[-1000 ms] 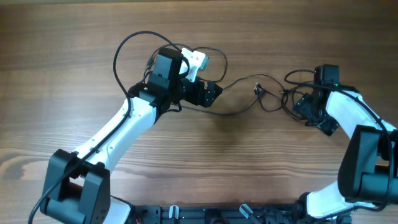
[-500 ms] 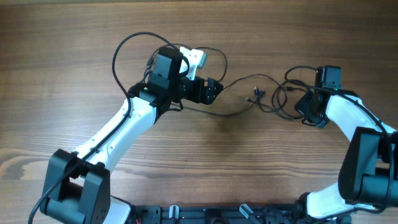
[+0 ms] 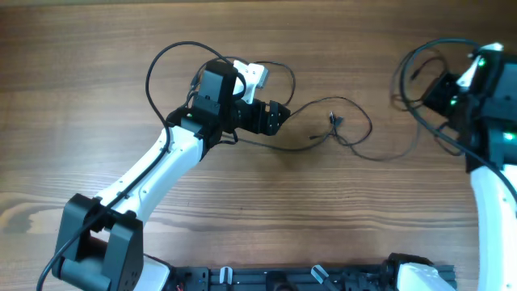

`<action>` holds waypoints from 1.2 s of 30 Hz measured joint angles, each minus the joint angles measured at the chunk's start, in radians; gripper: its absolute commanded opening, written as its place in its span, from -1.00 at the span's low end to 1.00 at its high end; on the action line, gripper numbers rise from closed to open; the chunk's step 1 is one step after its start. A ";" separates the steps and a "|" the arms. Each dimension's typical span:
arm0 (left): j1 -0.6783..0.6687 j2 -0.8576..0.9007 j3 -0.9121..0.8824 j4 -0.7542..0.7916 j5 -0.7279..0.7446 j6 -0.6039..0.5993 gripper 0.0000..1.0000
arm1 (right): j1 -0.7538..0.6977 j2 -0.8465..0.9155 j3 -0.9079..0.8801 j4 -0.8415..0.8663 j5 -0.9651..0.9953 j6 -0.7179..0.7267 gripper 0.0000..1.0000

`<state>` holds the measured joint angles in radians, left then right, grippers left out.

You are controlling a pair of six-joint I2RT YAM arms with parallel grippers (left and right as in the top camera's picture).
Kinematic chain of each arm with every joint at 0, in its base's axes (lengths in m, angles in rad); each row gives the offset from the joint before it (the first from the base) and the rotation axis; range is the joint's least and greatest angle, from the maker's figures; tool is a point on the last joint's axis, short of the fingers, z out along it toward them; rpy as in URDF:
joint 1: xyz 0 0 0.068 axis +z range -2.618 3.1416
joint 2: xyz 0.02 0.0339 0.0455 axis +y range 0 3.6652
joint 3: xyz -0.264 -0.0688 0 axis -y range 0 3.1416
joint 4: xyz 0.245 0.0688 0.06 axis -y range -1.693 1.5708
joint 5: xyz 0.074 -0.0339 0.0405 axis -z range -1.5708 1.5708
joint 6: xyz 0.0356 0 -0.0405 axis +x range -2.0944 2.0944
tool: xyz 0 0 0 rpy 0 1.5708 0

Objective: Untangle cables

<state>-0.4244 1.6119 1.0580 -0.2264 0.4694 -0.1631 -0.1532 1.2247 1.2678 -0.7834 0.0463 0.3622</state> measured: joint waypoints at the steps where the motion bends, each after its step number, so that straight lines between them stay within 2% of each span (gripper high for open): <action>1: 0.000 0.000 0.000 0.000 0.000 0.000 0.87 | 0.000 -0.003 0.071 -0.031 0.058 -0.011 -0.92; 7: 0.000 0.000 0.000 -0.001 0.000 0.000 0.87 | 0.000 -0.008 0.308 -0.061 0.229 -0.036 -0.92; 10: 0.000 0.000 0.000 -0.001 0.000 0.000 0.87 | -0.019 -0.014 0.407 -0.111 0.478 -0.039 -0.92; 14: 0.000 0.000 0.000 -0.007 0.000 0.000 0.86 | -0.275 -0.053 0.451 -0.107 0.642 -0.039 -0.92; 17: 0.000 0.000 0.000 -0.017 0.000 0.000 0.85 | -0.378 -0.064 0.469 -0.138 0.677 -0.004 -0.92; 19: 0.000 0.000 0.000 -0.019 0.000 0.000 0.85 | -0.381 -0.058 0.470 -0.160 0.702 0.032 -0.92; 24: 0.000 0.000 0.000 -0.027 0.000 0.000 0.85 | -0.417 0.031 0.471 -0.158 0.702 0.106 -0.92; 31: 0.000 0.000 0.000 -0.003 0.000 0.009 0.81 | -0.657 0.393 0.472 -0.086 0.399 0.173 -0.91; 36: 0.000 0.000 0.000 0.014 0.000 0.012 0.81 | -0.736 0.469 0.472 -0.122 0.354 0.230 -0.91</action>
<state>-0.4248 1.6115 1.0576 -0.2123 0.4698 -0.1509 -0.8890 1.6939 1.7401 -0.9058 0.4000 0.5919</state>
